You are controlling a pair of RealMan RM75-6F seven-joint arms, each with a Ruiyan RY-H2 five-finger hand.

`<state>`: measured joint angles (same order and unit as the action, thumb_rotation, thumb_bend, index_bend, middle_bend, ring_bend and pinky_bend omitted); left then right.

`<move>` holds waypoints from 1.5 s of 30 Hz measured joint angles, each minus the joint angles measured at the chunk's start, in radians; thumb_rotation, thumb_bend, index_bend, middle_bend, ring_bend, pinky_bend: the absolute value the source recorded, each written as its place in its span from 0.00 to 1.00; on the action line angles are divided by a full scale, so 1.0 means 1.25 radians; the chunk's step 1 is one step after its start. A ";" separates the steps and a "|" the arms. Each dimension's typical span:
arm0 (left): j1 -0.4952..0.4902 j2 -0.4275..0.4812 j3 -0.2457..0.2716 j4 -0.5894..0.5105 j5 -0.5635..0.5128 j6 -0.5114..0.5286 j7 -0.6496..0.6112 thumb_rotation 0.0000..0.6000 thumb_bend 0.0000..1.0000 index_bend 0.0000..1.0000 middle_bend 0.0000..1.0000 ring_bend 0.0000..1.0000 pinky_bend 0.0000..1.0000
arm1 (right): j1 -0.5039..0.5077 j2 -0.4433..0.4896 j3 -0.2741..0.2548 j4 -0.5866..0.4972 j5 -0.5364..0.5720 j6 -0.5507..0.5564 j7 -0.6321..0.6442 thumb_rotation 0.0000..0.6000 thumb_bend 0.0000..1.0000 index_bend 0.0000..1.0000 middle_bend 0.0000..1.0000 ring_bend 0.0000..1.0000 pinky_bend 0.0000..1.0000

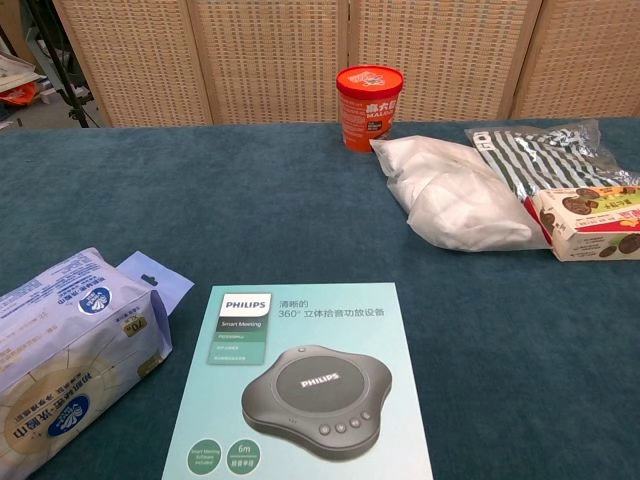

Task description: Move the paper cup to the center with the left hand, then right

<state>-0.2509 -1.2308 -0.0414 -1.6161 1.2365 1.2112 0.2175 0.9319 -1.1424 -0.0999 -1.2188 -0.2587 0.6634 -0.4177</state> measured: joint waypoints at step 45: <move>0.080 0.011 0.021 -0.062 0.136 0.180 0.036 1.00 0.25 0.00 0.00 0.00 0.00 | -0.481 -0.103 -0.074 -0.302 -0.950 0.723 0.112 1.00 0.09 0.00 0.00 0.00 0.00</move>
<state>-0.1509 -1.2168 -0.0151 -1.6935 1.4063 1.4357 0.2621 0.3311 -1.2707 -0.1925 -1.5957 -1.4461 1.5670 -0.2772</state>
